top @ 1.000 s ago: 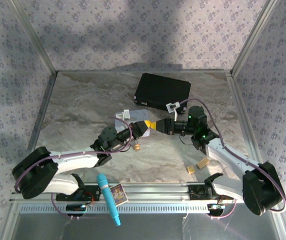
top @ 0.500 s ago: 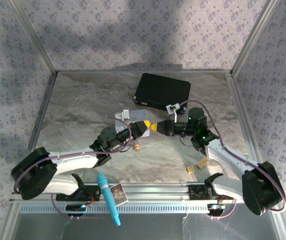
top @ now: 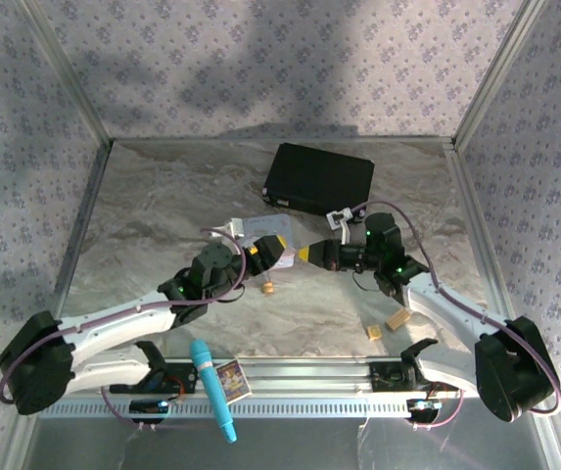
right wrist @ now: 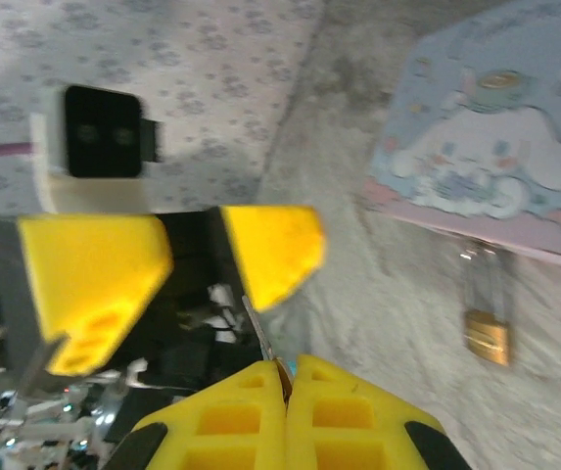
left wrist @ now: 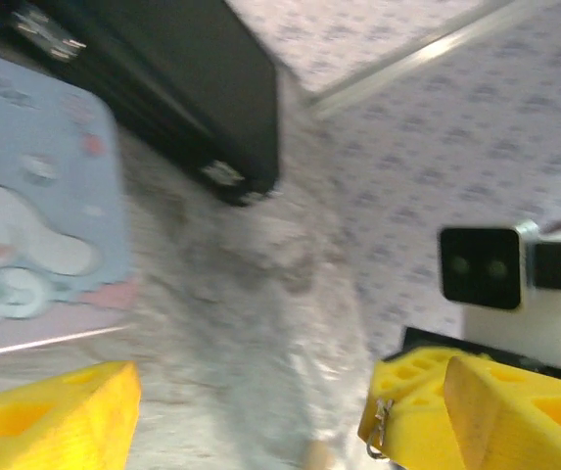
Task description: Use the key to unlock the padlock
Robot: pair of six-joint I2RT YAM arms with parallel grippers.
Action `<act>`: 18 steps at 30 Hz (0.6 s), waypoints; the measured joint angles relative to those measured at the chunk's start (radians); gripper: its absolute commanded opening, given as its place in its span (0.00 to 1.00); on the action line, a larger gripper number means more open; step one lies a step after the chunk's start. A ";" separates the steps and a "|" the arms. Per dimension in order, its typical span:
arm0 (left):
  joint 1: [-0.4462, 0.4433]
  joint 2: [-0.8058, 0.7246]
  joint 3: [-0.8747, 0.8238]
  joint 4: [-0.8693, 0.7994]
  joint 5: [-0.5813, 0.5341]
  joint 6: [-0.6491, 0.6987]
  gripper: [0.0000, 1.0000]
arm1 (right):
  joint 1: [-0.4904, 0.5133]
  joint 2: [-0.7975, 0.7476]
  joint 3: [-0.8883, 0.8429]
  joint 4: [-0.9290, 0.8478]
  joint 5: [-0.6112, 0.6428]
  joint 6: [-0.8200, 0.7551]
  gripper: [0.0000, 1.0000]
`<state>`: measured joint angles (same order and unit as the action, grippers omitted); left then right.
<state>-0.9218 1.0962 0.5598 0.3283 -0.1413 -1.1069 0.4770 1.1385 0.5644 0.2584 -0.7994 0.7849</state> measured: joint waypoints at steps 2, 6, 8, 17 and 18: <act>0.002 -0.006 0.046 -0.123 -0.039 0.031 0.69 | 0.004 0.000 0.002 -0.067 0.043 -0.036 0.00; 0.002 0.023 0.079 -0.290 -0.066 0.065 0.65 | 0.029 0.005 0.007 -0.174 0.123 -0.095 0.00; 0.001 0.061 0.079 -0.336 -0.065 0.075 0.64 | 0.042 0.014 0.015 -0.211 0.152 -0.121 0.00; -0.003 0.243 0.034 -0.304 -0.053 0.094 0.57 | 0.076 0.069 0.023 -0.274 0.204 -0.174 0.00; -0.003 0.261 0.032 -0.294 -0.053 0.093 0.57 | 0.076 0.071 0.023 -0.274 0.206 -0.175 0.00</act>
<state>-0.9253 1.3575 0.5922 0.0345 -0.1944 -1.0134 0.5526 1.2095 0.5877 -0.0151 -0.5930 0.6102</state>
